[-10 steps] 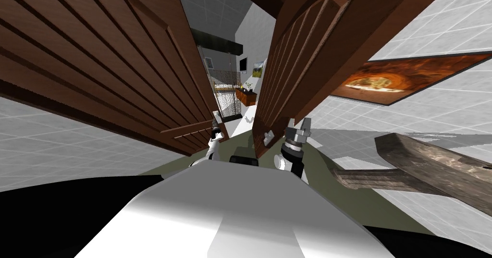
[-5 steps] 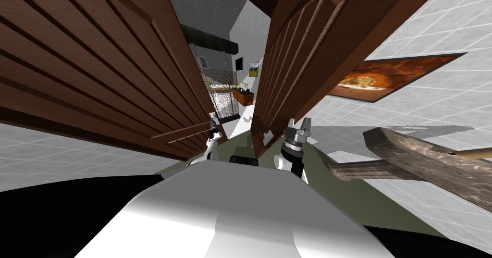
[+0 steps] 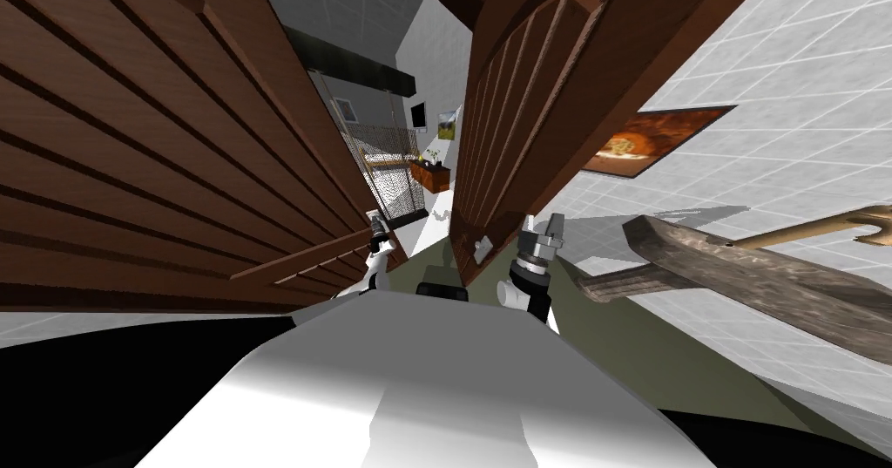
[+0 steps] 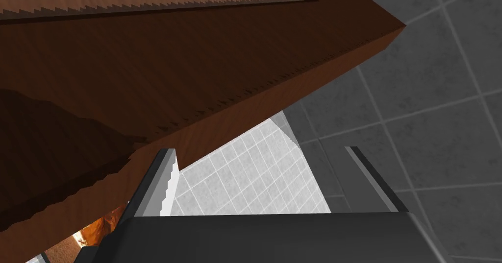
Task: Pull the door open
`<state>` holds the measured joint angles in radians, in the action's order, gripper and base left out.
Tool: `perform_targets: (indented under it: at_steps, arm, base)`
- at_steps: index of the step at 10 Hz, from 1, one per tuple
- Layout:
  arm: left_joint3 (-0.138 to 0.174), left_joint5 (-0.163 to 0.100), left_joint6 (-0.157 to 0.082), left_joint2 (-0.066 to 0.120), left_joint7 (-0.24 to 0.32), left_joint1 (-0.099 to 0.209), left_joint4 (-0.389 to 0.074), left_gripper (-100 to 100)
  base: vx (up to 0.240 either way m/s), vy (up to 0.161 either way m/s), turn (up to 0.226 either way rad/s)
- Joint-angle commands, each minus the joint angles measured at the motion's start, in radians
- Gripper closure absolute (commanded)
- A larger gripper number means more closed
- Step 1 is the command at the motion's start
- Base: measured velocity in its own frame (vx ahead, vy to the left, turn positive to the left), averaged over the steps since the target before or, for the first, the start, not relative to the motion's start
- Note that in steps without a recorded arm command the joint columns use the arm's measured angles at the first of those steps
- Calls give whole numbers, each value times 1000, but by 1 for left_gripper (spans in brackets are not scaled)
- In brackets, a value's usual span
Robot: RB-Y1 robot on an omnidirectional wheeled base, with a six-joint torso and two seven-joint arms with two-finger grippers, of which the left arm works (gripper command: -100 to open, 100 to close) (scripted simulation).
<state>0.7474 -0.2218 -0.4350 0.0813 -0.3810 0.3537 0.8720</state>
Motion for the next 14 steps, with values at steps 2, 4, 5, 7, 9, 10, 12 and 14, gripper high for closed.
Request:
perform_targets:
  at_steps: [2, 4, 5, 7, 9, 10, 12, 14]
  arm:
    - [36, -23, -13, 30, 4, -3, -32, -100]
    - [49, -30, -17, 36, 4, -3, -43, -100]
    - [47, -28, -14, 34, 3, -2, -37, -100]
    - [47, -28, -14, 34, 3, -2, -37, 100]
    - [47, -28, -14, 34, 3, -2, -37, 100]
    - [47, -28, -14, 34, 3, -2, -37, 100]
    - [31, -25, -10, 37, 15, -5, -42, 100]
    - [9, -21, -7, 42, 31, -5, -46, 100]
  base:
    - [125, 146, -207]
    - [110, 139, -22]
    - [56, 62, -2]
    - [-15, -16, 3]
    - [-14, -16, 1]
    - [0, 0, 0]
    - [-49, -28, -11]
    - [-180, -72, -34]
